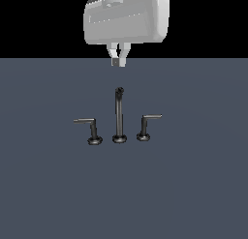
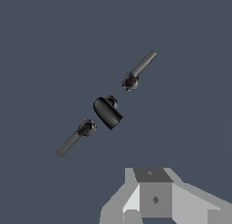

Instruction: Turn on the faucet by rotating a designated handle.

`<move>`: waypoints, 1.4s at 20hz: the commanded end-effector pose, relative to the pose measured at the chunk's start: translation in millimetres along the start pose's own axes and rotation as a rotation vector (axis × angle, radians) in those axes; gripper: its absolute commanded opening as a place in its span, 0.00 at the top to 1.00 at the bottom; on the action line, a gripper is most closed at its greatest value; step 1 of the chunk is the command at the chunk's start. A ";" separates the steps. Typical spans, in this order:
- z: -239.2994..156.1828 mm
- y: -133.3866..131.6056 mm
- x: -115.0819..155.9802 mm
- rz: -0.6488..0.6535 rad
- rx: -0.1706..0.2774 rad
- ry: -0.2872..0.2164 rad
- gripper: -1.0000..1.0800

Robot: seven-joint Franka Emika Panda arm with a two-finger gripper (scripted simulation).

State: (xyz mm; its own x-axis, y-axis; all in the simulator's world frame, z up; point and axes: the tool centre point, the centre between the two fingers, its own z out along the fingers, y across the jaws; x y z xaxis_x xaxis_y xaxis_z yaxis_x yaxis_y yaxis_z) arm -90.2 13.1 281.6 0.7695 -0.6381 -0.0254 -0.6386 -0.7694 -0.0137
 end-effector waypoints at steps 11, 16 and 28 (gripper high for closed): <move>83.0 -11.6 77.5 0.319 -0.001 0.014 1.00; 116.9 -8.3 111.2 0.453 -0.003 0.020 1.00; 171.9 7.8 167.5 0.679 -0.005 0.030 1.00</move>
State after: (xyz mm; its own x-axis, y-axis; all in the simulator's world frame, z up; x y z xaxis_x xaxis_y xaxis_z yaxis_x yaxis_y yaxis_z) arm 28.8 -90.6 110.3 0.2185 -0.9758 -0.0005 -0.9758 -0.2185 0.0013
